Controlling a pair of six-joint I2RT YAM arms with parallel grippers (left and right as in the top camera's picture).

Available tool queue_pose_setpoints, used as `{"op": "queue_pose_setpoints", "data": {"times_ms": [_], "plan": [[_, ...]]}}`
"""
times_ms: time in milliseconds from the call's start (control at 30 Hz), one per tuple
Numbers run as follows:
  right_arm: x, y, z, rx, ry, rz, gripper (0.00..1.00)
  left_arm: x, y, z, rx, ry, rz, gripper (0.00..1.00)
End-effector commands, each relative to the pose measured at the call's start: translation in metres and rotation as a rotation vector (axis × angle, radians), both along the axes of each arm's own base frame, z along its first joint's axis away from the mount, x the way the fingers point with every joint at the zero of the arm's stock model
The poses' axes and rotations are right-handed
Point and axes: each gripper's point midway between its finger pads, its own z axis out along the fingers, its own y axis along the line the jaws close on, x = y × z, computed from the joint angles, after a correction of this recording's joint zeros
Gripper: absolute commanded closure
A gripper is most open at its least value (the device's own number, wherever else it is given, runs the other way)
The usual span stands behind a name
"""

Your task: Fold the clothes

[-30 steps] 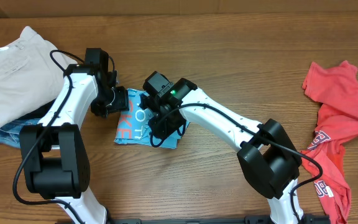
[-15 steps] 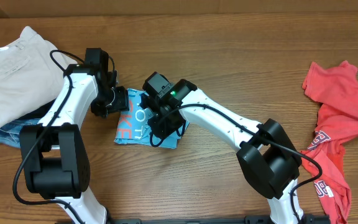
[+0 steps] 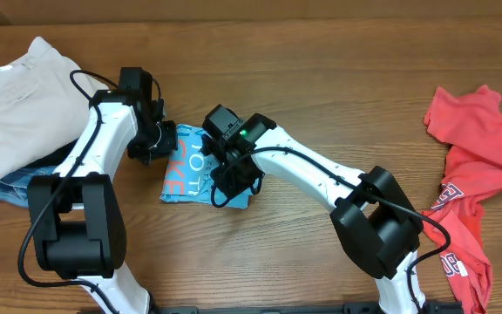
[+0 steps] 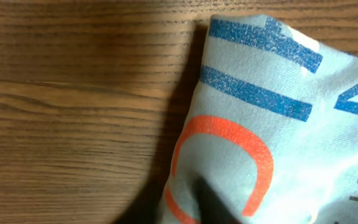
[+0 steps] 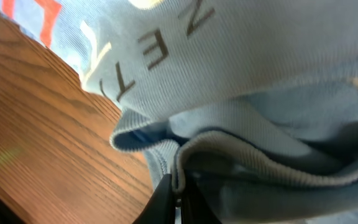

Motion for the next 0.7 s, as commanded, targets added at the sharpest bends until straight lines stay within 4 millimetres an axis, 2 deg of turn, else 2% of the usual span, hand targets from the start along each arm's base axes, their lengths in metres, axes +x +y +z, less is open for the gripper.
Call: {"op": "queue_pose_setpoints", "data": {"times_ms": [0, 133, 367, 533, 667], "plan": [[0.012, -0.015, 0.01, -0.044, -0.024, -0.112, 0.96, -0.005, -0.001, -0.011, -0.005, 0.015, 0.004, 0.96], [0.037, -0.05, 0.024, -0.113, -0.071, -0.287, 0.96, -0.013, -0.004, -0.027, -0.005, 0.02, 0.005, 0.95], [0.039, -0.09, 0.023, -0.187, -0.001, -0.361, 0.96, -0.023, -0.003, -0.041, -0.004, 0.037, 0.005, 0.94], [0.037, -0.093, 0.023, -0.197, 0.008, -0.363, 0.96, -0.023, -0.004, -0.04, -0.01, 0.039, 0.035, 0.96], [0.036, -0.093, 0.023, -0.2, 0.011, -0.363, 0.96, -0.016, -0.002, -0.027, -0.02, 0.038, 0.044, 0.94]]}}
